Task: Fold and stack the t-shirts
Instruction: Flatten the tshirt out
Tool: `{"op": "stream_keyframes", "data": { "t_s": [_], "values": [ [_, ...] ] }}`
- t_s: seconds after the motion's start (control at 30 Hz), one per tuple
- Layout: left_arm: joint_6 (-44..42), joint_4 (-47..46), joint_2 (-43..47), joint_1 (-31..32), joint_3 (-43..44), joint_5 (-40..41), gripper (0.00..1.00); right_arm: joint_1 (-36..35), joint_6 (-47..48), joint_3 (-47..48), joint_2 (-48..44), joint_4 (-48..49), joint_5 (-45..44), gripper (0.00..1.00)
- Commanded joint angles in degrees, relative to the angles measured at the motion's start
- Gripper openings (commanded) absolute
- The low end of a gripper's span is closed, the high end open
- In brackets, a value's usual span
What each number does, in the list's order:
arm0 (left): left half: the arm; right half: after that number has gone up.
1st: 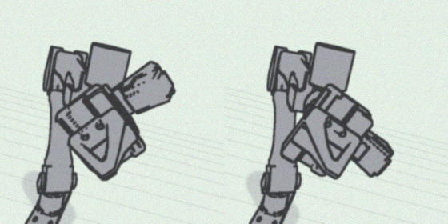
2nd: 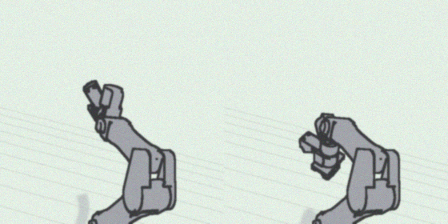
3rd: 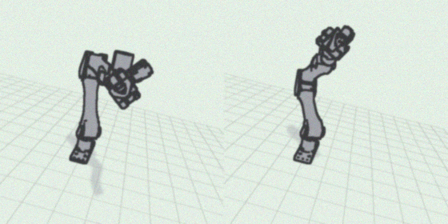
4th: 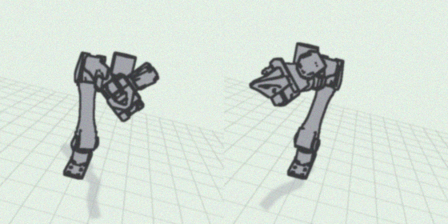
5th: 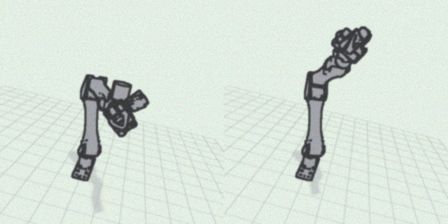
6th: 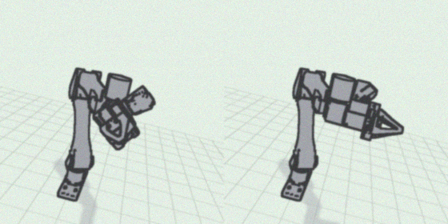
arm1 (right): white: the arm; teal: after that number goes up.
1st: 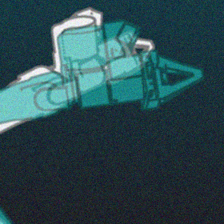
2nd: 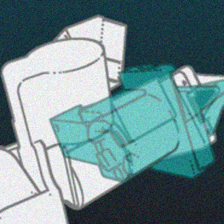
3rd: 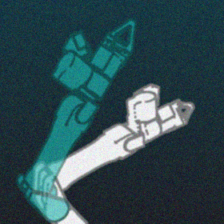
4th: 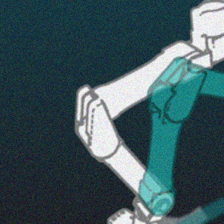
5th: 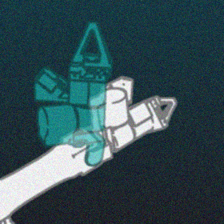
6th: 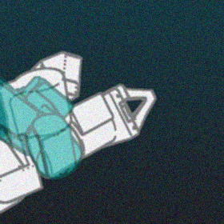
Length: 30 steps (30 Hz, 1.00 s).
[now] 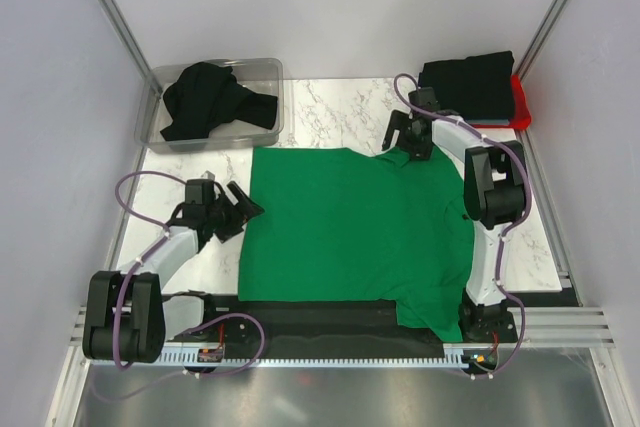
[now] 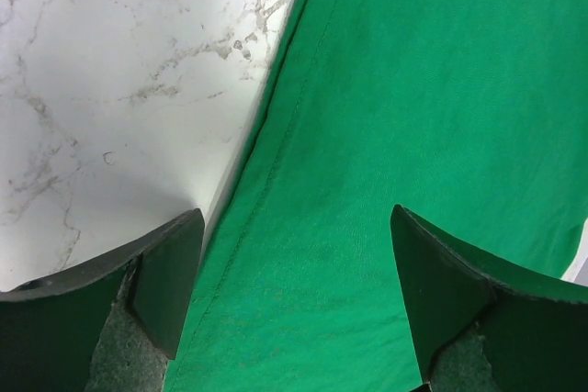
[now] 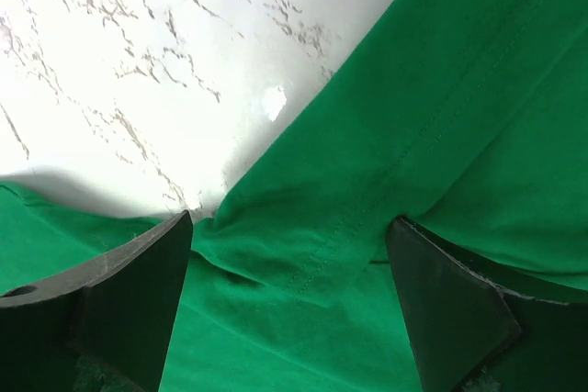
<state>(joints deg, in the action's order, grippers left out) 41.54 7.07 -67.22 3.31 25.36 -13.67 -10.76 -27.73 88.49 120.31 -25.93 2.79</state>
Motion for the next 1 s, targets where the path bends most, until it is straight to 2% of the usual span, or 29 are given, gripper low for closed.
{"op": "stream_keyframes", "data": {
  "t_s": [0.0, 0.17, 0.2, 0.27, 0.33, 0.4, 0.47, 0.5, 0.53, 0.57, 0.7, 0.9, 0.97],
  "values": [
    [0.38, -2.32, 1.3, 0.12, -0.75, -0.3, 0.89, 0.04, -1.19, 4.13, 1.5, 1.24, 0.2, 0.93],
    [0.47, -1.71, 2.79, 0.12, -1.02, -0.65, 0.89, -1.36, -3.65, 12.92, 3.78, 3.25, 2.74, 0.92],
    [0.47, -1.1, 3.67, 0.12, -1.02, -0.65, 0.89, -1.89, -3.3, 16.07, 4.14, 7.17, 4.06, 0.92],
    [0.56, -0.31, 4.55, 0.12, -1.02, -0.65, 0.89, -4.87, 0.1, 19.16, 4.75, 13.42, 5.82, 0.92],
    [0.65, 1.1, 6.39, 0.12, -0.85, -0.83, 0.89, -7.06, 2.58, 25.57, 5.54, 13.54, 9.84, 0.93],
    [0.65, 2.5, 7.89, 0.12, -0.93, -0.48, 0.89, -8.13, 3.99, 25.43, 3.8, 12.66, 10.05, 0.94],
    [0.74, 2.86, 9.64, 0.12, -1.02, 0.13, 0.89, -9.27, 4.87, 21.22, -1.81, 12.49, 6.38, 0.95],
    [0.82, 3.12, 10.0, 0.12, -1.02, 0.05, 0.89, -9.36, 5.31, 15.28, -6.71, 12.22, 4.61, 0.95],
    [1.0, 3.39, 10.27, 0.12, -0.93, -0.3, 0.89, -9.28, 5.14, 8.35, -9.37, 10.92, -1.32, 0.95],
    [1.09, 3.56, 10.35, 0.12, -0.93, -0.74, 0.89, -9.19, 4.7, 8.28, -12.0, 9.42, -4.95, 0.95],
    [1.79, 3.48, 10.79, 0.29, -1.46, -1.88, 0.89, -8.31, 2.07, -11.69, -26.4, 3.45, -14.8, 0.96],
    [1.35, 3.83, 9.31, 2.31, -1.28, -2.24, 0.88, -8.22, -1.37, -32.37, -39.43, -1.22, -14.04, 0.96],
    [1.7, 3.57, 8.25, 4.06, -1.2, -1.62, 0.88, -8.13, -1.37, -34.95, -40.85, -1.57, -14.91, 0.97]
  ]
}}
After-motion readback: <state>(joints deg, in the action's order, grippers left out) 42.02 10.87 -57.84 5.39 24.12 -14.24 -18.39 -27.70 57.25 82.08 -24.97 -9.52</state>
